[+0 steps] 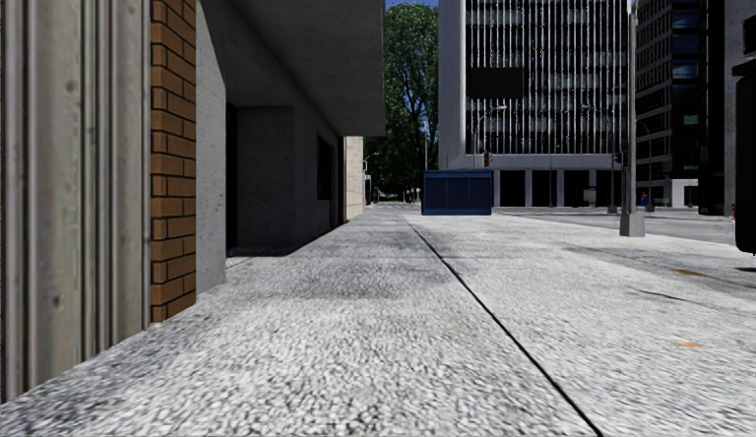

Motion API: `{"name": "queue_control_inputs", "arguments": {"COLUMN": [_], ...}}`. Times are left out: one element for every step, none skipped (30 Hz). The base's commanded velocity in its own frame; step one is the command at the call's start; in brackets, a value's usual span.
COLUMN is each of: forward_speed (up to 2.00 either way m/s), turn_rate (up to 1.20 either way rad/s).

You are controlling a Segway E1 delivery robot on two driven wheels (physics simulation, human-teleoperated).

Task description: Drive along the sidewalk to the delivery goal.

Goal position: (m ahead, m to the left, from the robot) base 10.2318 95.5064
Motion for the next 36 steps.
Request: {"name": "queue_control_inputs", "arguments": {"forward_speed": [2.00, 2.00, 2.00, 2.00, 2.00, 2.00, 2.00, 2.00, 2.00, 2.00, 2.00, 2.00, 2.00, 2.00, 2.00, 2.00, 2.00, 2.00, 2.00, 2.00, 2.00, 2.00, 2.00, 2.00, 2.00, 2.00, 2.00, 2.00, 2.00, 2.00, 2.00, 2.00, 2.00, 2.00, 2.00, 2.00], "turn_rate": [0.00, 0.00, 0.00, -0.03, -0.03, -0.09, -0.10, -0.11, -0.11, -0.11, -0.11, -0.11, -0.11, 0.00, 0.00, 0.00, 0.00, 0.00, 0.00, 0.00, 0.00, 0.00, 0.00, 0.00, 0.00, 0.00, 0.00, -0.07, -0.07, -0.15, -0.18, -0.19, -0.19, -0.19, -0.19, -0.19]}}
